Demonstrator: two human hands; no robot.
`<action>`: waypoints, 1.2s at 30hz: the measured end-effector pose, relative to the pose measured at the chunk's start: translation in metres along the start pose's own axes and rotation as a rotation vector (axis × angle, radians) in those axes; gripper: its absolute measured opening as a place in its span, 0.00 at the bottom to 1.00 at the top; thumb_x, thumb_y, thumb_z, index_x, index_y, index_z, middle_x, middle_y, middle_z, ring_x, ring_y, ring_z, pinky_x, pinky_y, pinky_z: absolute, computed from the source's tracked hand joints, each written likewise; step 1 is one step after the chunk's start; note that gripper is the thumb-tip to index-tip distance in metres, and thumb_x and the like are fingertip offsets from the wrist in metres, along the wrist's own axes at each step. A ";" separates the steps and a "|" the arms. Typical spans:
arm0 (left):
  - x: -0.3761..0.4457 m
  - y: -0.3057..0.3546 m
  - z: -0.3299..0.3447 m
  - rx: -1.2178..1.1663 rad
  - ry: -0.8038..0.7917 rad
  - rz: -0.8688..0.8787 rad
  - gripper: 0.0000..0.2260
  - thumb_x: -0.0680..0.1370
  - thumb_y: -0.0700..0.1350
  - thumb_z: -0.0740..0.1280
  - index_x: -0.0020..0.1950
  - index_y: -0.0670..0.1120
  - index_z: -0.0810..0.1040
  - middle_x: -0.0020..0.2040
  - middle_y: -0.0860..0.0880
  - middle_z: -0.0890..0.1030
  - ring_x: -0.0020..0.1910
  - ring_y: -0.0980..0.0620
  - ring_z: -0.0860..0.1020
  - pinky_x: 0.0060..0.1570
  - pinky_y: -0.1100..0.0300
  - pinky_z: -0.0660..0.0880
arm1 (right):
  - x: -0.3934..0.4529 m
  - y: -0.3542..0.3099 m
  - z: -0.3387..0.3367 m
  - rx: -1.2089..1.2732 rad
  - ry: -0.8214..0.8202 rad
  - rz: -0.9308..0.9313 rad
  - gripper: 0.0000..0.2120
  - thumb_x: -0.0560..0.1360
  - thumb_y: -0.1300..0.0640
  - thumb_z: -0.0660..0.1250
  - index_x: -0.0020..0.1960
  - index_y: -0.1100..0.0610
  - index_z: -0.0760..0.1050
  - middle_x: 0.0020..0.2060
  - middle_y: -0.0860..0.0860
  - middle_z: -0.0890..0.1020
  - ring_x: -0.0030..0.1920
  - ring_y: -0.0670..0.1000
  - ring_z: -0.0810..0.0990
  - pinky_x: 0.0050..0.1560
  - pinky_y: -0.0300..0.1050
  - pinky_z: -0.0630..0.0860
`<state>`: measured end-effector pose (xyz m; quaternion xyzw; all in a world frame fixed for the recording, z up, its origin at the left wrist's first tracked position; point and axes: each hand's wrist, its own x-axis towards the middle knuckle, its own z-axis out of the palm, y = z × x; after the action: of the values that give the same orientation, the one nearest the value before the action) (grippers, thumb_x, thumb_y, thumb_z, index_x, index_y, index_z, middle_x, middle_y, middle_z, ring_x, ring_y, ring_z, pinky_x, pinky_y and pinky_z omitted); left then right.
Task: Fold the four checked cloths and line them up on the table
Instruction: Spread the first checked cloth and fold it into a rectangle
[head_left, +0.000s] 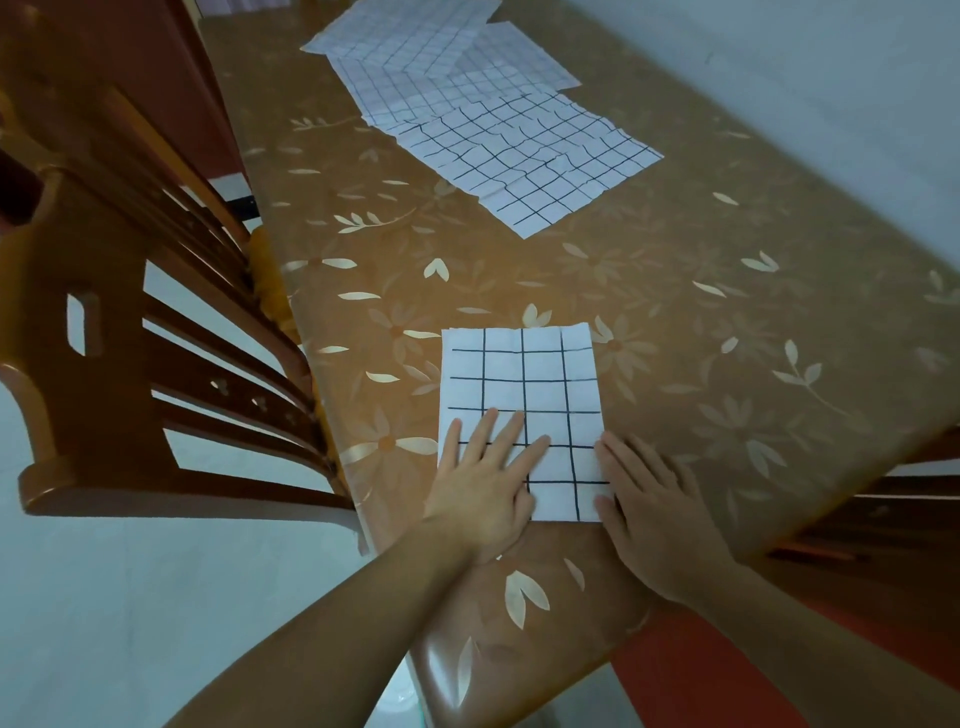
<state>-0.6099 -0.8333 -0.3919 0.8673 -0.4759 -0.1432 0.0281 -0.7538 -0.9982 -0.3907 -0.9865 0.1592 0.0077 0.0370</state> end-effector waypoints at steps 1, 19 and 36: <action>0.000 0.000 0.001 0.011 0.000 -0.004 0.25 0.81 0.54 0.46 0.78 0.60 0.43 0.80 0.52 0.42 0.77 0.47 0.35 0.73 0.40 0.34 | 0.002 0.004 0.000 -0.012 -0.022 0.006 0.27 0.79 0.45 0.48 0.73 0.56 0.66 0.72 0.51 0.69 0.72 0.53 0.66 0.69 0.57 0.64; 0.002 -0.001 0.002 0.028 -0.020 0.009 0.27 0.78 0.57 0.39 0.77 0.61 0.39 0.79 0.51 0.39 0.76 0.46 0.32 0.71 0.37 0.32 | 0.136 0.025 -0.011 -0.129 -0.135 0.127 0.28 0.79 0.46 0.42 0.78 0.52 0.50 0.78 0.47 0.51 0.78 0.54 0.48 0.71 0.61 0.53; -0.016 0.002 -0.008 -0.007 0.220 0.028 0.17 0.76 0.53 0.54 0.61 0.54 0.76 0.61 0.49 0.75 0.62 0.45 0.71 0.61 0.50 0.61 | -0.014 0.019 -0.008 0.050 0.053 -0.194 0.18 0.74 0.48 0.59 0.59 0.54 0.77 0.60 0.53 0.77 0.59 0.55 0.75 0.60 0.50 0.65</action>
<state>-0.6176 -0.8223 -0.3805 0.8710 -0.4814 -0.0485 0.0851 -0.7725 -1.0122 -0.3840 -0.9959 0.0642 -0.0262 0.0579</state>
